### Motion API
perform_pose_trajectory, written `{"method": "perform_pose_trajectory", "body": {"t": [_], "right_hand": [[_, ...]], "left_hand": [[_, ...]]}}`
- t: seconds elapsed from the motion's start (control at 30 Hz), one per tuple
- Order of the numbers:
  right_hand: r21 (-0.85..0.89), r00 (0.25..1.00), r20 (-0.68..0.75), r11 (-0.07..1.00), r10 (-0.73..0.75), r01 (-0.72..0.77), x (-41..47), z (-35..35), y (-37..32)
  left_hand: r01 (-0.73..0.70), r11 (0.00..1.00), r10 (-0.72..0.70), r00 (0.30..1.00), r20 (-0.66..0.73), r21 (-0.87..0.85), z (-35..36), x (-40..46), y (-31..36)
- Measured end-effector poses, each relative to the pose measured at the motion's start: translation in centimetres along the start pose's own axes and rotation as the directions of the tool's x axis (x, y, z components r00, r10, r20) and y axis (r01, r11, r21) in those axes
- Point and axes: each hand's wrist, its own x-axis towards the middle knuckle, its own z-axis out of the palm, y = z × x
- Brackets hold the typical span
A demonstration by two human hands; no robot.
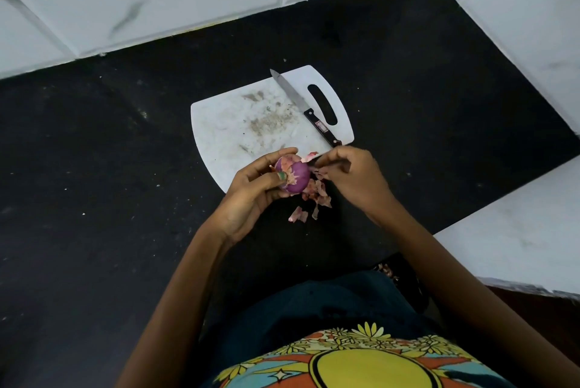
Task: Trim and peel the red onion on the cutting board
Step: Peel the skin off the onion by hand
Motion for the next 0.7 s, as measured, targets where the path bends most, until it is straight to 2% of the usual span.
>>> {"method": "perform_pose_trajectory", "body": {"t": [0.13, 0.23, 0.57, 0.7], "right_hand": [[0.142, 0.993, 0.096, 0.988, -0.072, 0.058, -0.8, -1.0, -2.1], [0.113, 0.973, 0.189, 0.988, -0.130, 0.110, -1.2, -1.2, -2.9], [-0.030, 0.975, 0.039, 0.975, -0.220, 0.221, -0.6, -0.8, -2.7], [0.072, 0.990, 0.008, 0.987, -0.142, 0.141, -0.2, -0.8, -2.0]], "left_hand": [[-0.011, 0.995, 0.012, 1.000, -0.017, 0.095, 0.1, -0.1, 0.0], [-0.022, 0.989, 0.027, 0.999, -0.029, 0.146, 0.3, 0.0, 0.1], [-0.070, 0.967, 0.072, 0.997, 0.001, 0.245, 1.0, -0.3, 0.5], [-0.058, 0.975, 0.060, 0.998, -0.003, 0.213, 1.0, -0.2, 0.4]]}}
